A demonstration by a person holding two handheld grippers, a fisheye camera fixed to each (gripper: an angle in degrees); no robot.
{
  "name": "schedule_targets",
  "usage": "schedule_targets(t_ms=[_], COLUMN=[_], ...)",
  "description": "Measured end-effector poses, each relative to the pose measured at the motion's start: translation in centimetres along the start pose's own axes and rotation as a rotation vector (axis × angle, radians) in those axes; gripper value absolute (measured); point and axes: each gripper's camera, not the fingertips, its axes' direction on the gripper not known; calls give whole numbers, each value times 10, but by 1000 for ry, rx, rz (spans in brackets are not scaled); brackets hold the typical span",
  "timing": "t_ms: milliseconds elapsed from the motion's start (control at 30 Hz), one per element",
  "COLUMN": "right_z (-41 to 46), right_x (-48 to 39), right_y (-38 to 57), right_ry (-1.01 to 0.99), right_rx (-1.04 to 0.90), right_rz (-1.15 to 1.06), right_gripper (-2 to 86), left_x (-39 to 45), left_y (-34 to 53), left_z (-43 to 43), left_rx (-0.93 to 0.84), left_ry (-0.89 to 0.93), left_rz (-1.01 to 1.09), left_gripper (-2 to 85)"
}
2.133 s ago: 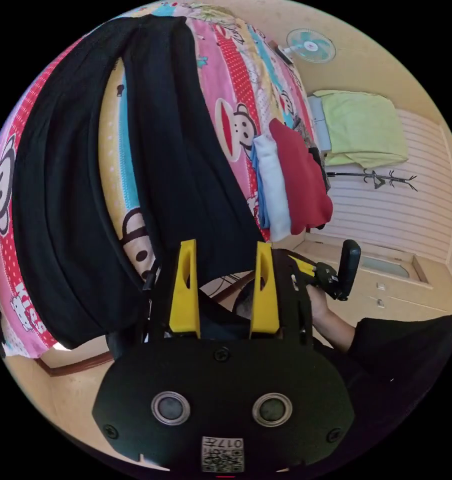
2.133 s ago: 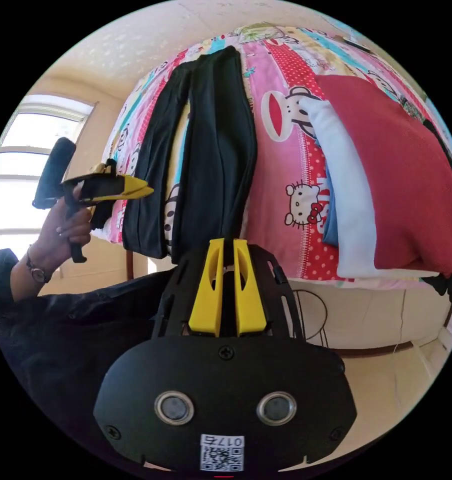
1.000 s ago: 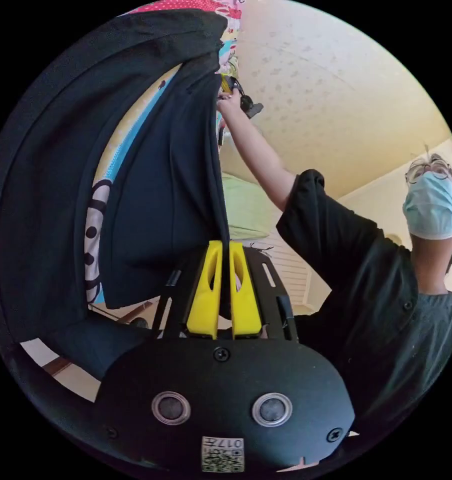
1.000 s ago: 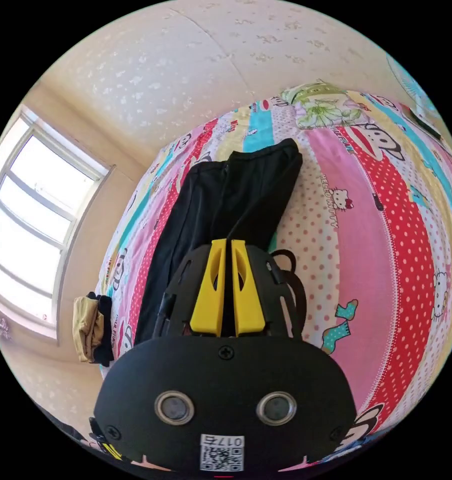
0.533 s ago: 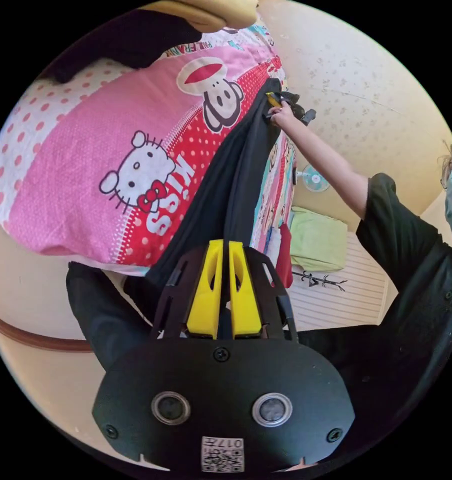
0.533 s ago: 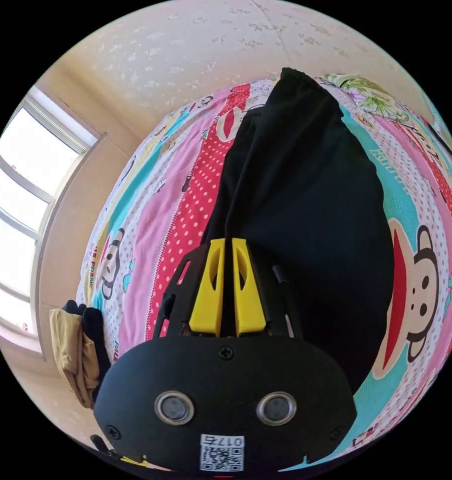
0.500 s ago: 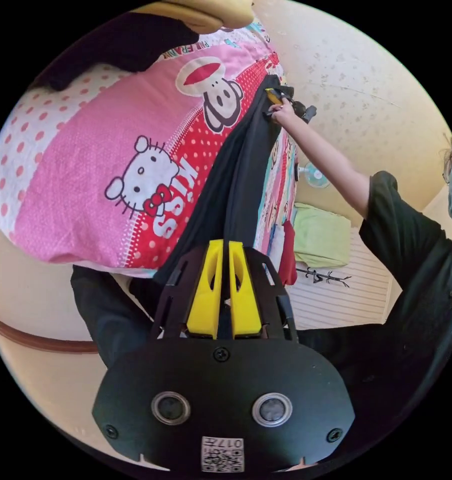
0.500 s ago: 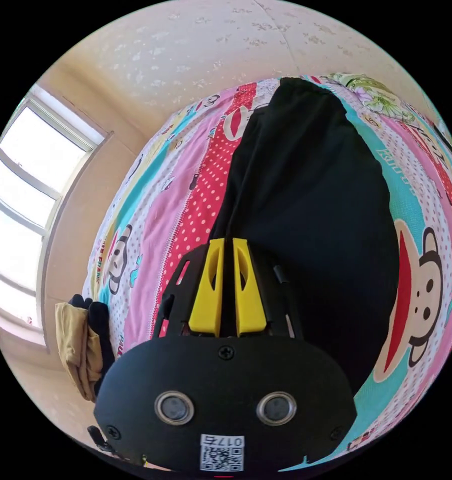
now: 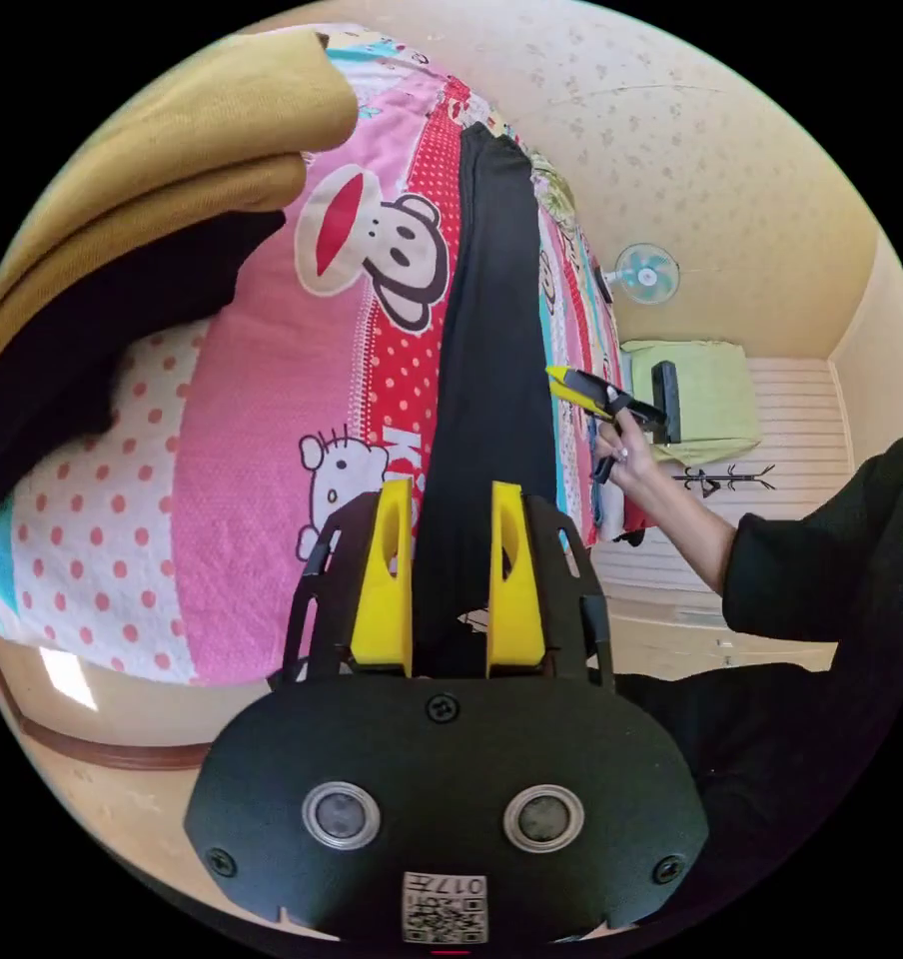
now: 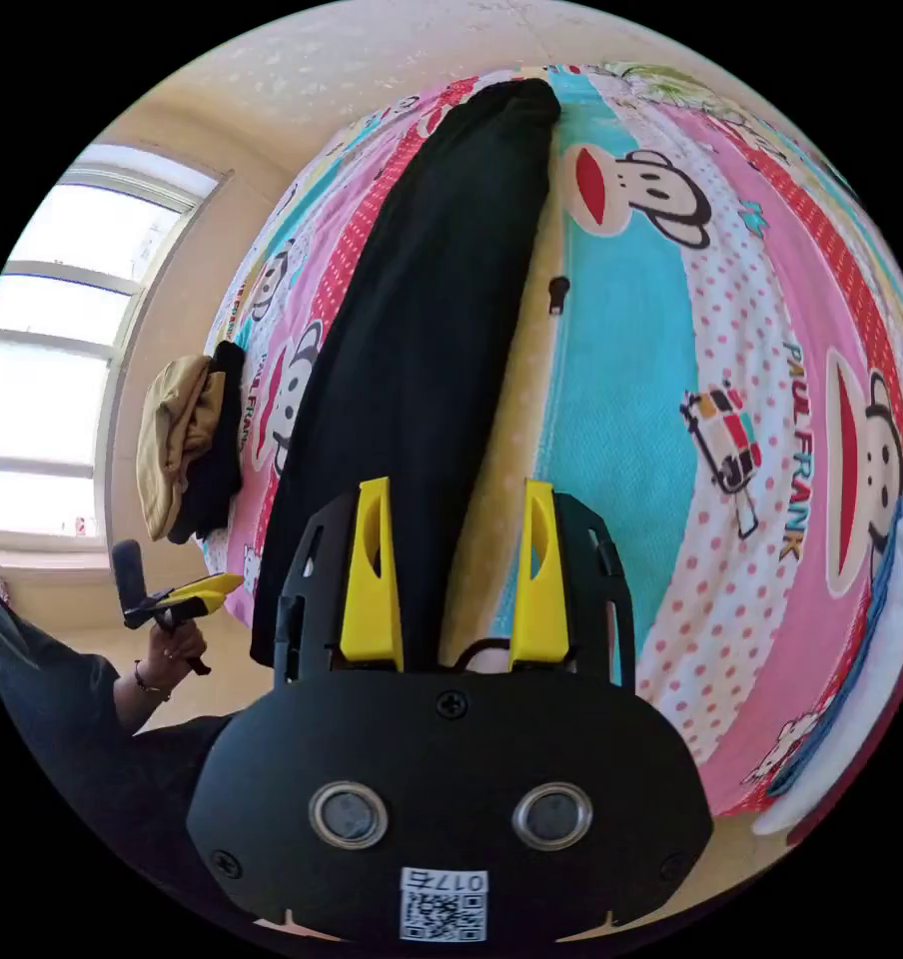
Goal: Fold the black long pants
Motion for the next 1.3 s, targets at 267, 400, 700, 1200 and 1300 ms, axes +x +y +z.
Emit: schedule_targets(t_ms=[267, 400, 700, 1200, 1300], right_z=[0, 17, -56, 32, 4], right_x=[-24, -30, -82, -96, -100], right_y=[106, 128, -112, -369, -349], right_ry=[-43, 93, 146, 191, 41], right_rx=[-135, -371, 207, 288, 419], right_rz=[-9, -65, -342, -161, -204], right_gripper=[46, 58, 126, 41, 29], left_x=[41, 51, 94, 98, 101], left_y=[46, 79, 16, 50, 49], left_z=[80, 108, 76, 103, 99], left_rx=[-330, -509, -108, -26, -49], left_ry=[-34, -90, -142, -193, -185], left_rz=[70, 2, 180, 40, 57], left_gripper=[41, 48, 94, 24, -1])
